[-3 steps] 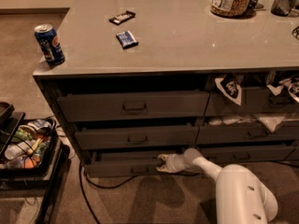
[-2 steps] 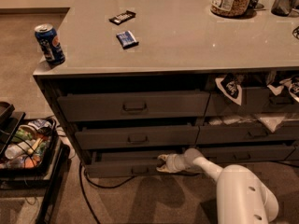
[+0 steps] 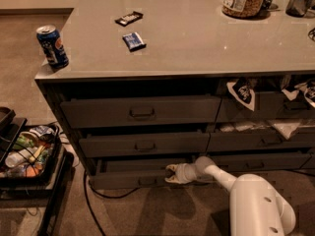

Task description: Open bottom drawer

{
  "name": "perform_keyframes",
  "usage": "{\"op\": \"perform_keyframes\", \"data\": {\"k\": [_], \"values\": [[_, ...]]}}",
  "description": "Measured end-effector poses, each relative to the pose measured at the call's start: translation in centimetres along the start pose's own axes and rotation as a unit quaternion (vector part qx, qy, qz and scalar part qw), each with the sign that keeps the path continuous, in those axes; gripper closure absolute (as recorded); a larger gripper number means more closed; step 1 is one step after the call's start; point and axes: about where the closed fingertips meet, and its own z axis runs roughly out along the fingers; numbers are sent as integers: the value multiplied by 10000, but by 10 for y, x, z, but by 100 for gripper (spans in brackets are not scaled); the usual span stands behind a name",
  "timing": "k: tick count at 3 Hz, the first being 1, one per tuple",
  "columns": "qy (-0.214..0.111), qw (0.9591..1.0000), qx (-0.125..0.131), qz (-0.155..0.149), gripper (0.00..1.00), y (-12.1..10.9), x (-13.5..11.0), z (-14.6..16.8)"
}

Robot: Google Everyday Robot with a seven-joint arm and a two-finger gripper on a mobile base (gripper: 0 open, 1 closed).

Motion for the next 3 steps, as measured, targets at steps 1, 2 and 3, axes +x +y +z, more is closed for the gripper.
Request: {"op": "perform_keyframes", "data": {"k": [1, 2, 3], "values": [[-54, 9999, -116, 1, 100, 6, -2, -1], [-55, 9999, -116, 1, 100, 7, -1, -1], [-101, 9997, -212, 17, 100, 13, -2, -2]]}}
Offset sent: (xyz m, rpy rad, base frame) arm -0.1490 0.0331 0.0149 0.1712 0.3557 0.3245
